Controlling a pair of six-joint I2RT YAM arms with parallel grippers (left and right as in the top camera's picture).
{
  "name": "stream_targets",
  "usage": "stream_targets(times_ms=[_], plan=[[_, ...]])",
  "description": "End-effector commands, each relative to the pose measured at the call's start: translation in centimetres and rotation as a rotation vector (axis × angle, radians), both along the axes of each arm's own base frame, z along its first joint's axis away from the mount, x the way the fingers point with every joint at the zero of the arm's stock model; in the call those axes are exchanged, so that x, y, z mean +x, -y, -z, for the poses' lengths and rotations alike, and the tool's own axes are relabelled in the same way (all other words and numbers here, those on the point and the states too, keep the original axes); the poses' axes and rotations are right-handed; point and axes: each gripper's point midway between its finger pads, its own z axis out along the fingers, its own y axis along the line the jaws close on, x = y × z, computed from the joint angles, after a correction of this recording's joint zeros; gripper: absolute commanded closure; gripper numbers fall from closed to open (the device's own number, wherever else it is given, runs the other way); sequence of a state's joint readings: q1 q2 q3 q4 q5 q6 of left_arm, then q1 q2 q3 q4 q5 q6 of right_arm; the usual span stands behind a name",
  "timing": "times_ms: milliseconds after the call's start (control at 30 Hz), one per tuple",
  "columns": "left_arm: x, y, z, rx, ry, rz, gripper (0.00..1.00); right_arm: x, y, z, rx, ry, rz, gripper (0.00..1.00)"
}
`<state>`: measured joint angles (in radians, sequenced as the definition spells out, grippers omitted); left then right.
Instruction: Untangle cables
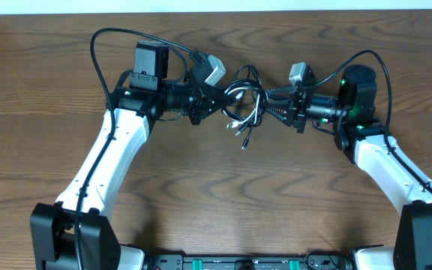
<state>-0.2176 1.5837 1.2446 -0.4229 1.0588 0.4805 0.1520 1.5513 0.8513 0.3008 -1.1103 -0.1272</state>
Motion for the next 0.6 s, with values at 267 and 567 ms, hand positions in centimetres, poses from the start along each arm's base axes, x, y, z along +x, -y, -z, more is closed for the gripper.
stream_targets(times_ms=[267,567], plan=[[0.2,-1.1,1.1,0.084,-0.019,-0.057,0.93,3.6,1.5,1.6,-0.081,-0.038,0.239,0.99],[0.3,-1.1,1.1,0.083,-0.014,-0.056,0.93,2.6,1.5,3.3,-0.107,-0.141,0.223,0.43]])
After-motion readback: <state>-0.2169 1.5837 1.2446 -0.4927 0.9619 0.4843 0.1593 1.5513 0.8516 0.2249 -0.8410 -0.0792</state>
